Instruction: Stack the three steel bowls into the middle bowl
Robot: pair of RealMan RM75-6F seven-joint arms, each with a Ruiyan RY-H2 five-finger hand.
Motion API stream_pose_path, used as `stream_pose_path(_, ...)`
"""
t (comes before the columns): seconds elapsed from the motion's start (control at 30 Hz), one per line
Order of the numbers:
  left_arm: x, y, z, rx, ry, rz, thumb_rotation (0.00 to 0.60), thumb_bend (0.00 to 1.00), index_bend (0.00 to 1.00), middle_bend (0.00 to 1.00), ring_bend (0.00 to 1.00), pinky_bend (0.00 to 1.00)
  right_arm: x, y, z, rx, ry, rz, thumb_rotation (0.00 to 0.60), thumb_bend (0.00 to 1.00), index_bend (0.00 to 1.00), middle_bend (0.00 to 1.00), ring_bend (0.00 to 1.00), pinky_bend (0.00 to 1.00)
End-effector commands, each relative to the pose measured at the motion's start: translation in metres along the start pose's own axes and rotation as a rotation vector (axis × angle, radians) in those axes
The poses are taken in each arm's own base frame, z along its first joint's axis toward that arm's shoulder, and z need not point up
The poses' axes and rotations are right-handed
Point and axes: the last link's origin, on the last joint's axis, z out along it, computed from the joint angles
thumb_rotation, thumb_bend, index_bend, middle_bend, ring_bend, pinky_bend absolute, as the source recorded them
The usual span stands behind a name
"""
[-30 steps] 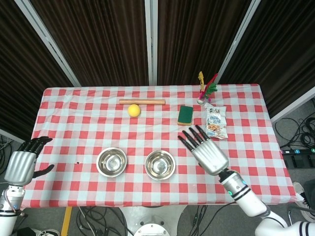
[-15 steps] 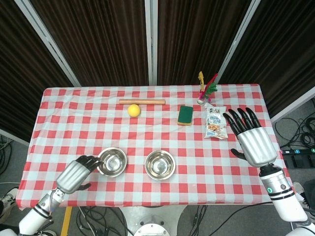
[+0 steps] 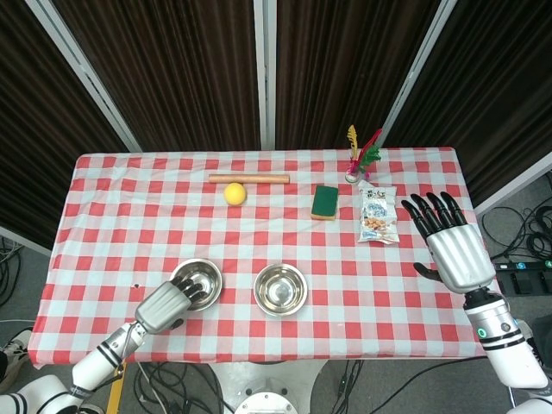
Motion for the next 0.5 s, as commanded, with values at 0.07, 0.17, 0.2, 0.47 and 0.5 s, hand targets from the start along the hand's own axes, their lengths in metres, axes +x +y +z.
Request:
stream_pose_path(0.07,-0.011,-0.007,0.012,0.011,-0.024,0.020,0.600,0.23,0.37,0.40,0.33,0.39,0.000,0.003,-0.001,-0.007,-0.001,0.001,0.600,0.00,0.00,0.06,0.00,0.00)
stream_pose_path(0.17,-0.014,-0.011,0.015,0.021,-0.024,0.026,0.600,0.25,0.39,0.43,0.36,0.42,0.000,0.007,-0.001,-0.015,-0.004,-0.002,0.600,0.00,0.00,0.06,0.00,0.00)
stream_pose_path(0.2,-0.015,-0.011,0.016,0.023,-0.022,0.026,0.600,0.26,0.40,0.43,0.37,0.43,-0.001,0.007,-0.001,-0.016,-0.005,0.000,0.600,0.00,0.00,0.06,0.00,0.00)
stream_pose_path(0.47,-0.016,-0.013,0.021,0.031,0.001,0.024,0.600,0.29,0.47,0.50,0.44,0.50,-0.003,0.008,0.001,-0.020,-0.016,0.006,0.600,0.00,0.00,0.06,0.00,0.00)
stream_pose_path(0.5,-0.016,-0.013,0.021,0.030,0.005,0.025,0.600,0.30,0.49,0.52,0.46,0.52,-0.003,0.008,0.002,-0.021,-0.017,0.006,0.600,0.00,0.00,0.06,0.00,0.00)
